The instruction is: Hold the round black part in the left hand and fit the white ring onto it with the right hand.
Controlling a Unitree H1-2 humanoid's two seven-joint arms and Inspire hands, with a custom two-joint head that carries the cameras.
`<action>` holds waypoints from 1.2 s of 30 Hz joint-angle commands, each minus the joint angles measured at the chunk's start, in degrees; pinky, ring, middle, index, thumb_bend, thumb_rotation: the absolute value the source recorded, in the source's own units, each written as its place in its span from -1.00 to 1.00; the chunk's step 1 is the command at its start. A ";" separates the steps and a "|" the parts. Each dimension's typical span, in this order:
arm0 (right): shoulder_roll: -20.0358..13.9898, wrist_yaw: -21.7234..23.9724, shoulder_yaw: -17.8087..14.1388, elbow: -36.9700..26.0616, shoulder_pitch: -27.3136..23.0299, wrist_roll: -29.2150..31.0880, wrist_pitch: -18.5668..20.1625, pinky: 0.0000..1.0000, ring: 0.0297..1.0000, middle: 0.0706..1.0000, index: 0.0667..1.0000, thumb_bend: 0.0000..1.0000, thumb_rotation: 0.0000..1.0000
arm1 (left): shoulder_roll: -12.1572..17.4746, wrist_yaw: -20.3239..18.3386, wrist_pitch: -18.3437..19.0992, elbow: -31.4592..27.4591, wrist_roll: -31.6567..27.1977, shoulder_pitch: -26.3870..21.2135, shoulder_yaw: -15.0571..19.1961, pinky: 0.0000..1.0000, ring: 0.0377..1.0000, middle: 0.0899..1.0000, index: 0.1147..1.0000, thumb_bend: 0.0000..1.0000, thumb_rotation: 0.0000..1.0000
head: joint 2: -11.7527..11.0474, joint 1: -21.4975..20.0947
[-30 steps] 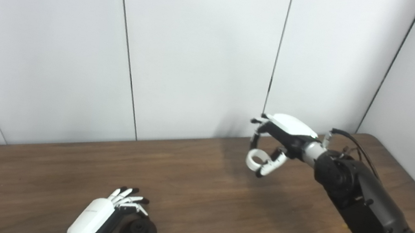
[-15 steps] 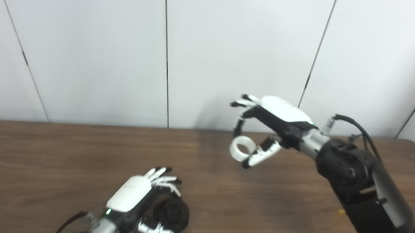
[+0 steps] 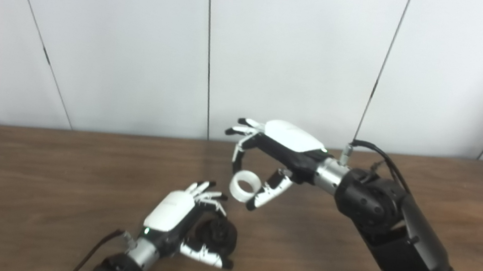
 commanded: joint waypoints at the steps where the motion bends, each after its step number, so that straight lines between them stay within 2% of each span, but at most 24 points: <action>1: 0.83 -1.71 -0.25 -1.06 -1.58 0.18 -2.12 0.95 1.00 0.81 -0.12 0.04 -0.74 | -0.36 -6.22 4.31 2.21 1.64 3.64 -2.95 1.00 0.97 0.68 -0.18 0.04 -0.91 | 0.22 0.20; 6: 2.04 -1.55 0.23 -0.99 -0.63 0.02 -2.92 0.93 1.00 0.80 -0.12 0.03 -0.74 | -0.13 -6.81 5.50 0.39 0.95 4.14 -3.40 1.00 0.98 0.68 -0.18 0.04 -0.91 | 1.16 0.70; 14: 2.96 -0.03 1.02 -1.90 1.35 0.32 -1.58 0.97 1.00 0.82 -0.12 0.04 -0.74 | 0.22 -7.49 7.72 -2.64 0.39 4.91 -4.26 1.00 0.99 0.69 -0.18 0.04 -0.91 | 2.21 1.44; 22: 3.09 0.15 1.52 -0.63 2.78 0.28 -2.75 0.95 1.00 0.82 -0.12 0.04 -0.74 | 0.74 -8.33 9.56 -4.82 0.27 5.31 -4.97 1.00 0.99 0.70 -0.18 0.04 -0.91 | 2.75 1.69; 27: 2.93 1.14 1.82 -1.48 3.47 -0.45 -1.05 0.92 1.00 0.82 -0.12 0.04 -0.75 | 1.14 -8.93 10.36 -6.27 -0.02 5.75 -5.23 1.00 1.00 0.71 -0.18 0.04 -0.91 | 3.39 1.79; 36: 2.68 1.41 1.94 -1.16 4.54 0.22 -2.12 0.94 1.00 0.83 -0.12 0.04 -0.75 | 1.39 -9.44 11.53 -8.73 -0.10 6.73 -5.52 1.00 0.99 0.70 -0.18 0.04 -0.91 | 3.98 2.25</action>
